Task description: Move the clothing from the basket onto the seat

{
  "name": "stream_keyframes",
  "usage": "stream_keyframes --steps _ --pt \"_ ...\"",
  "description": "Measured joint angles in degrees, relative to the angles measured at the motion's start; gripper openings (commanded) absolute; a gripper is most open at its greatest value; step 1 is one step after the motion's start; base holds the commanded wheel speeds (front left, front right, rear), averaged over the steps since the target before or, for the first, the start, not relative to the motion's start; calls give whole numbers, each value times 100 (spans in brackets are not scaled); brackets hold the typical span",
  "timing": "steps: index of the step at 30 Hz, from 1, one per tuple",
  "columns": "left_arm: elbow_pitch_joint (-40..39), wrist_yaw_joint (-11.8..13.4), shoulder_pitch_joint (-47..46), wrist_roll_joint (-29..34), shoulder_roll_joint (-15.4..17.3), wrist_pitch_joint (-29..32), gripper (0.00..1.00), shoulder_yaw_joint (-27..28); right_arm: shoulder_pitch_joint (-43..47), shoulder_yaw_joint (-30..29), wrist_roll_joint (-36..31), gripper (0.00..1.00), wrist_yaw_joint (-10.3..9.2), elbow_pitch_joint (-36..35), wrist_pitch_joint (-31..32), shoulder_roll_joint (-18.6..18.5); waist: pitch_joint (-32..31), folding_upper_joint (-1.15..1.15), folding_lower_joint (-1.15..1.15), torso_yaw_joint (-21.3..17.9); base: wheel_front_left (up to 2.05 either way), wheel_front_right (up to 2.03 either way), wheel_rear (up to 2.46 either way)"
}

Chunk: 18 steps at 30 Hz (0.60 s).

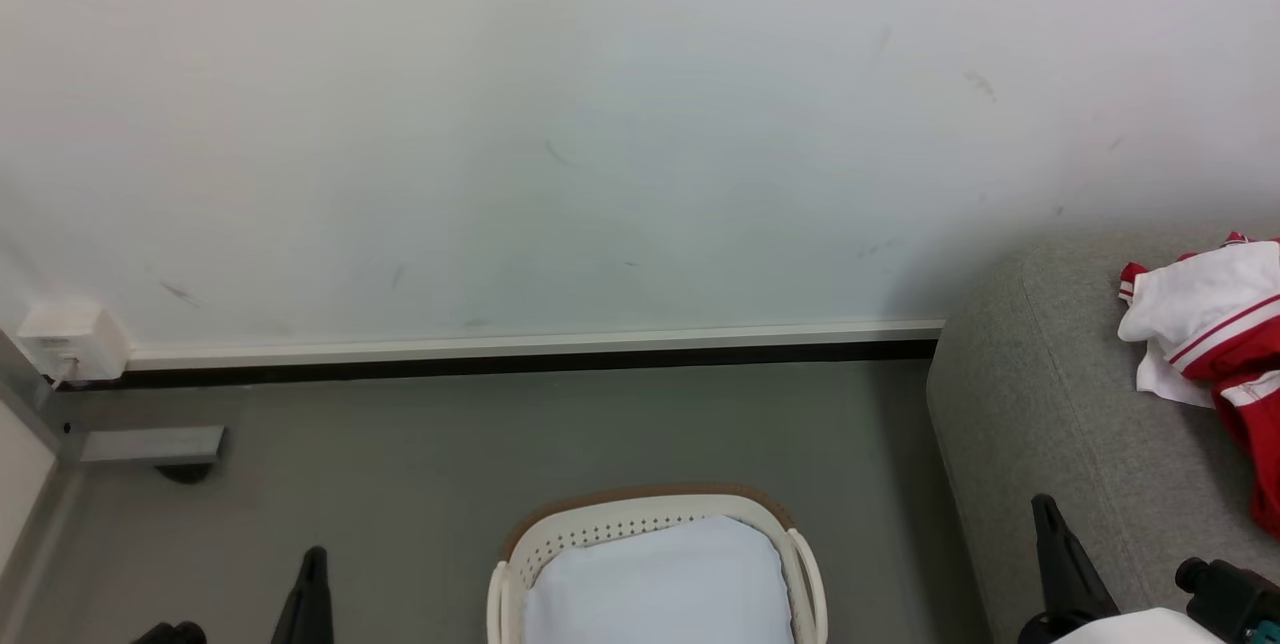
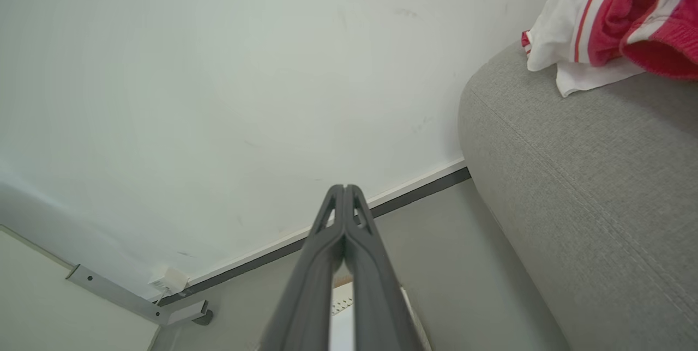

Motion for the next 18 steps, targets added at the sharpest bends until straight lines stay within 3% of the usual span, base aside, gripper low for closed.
stream_keyframes --steps 18 --pt "-146 -1 -127 -1432 5 358 0 26 -16 -347 1221 0 0 -168 388 69 26 0 0 30 0 0 0"
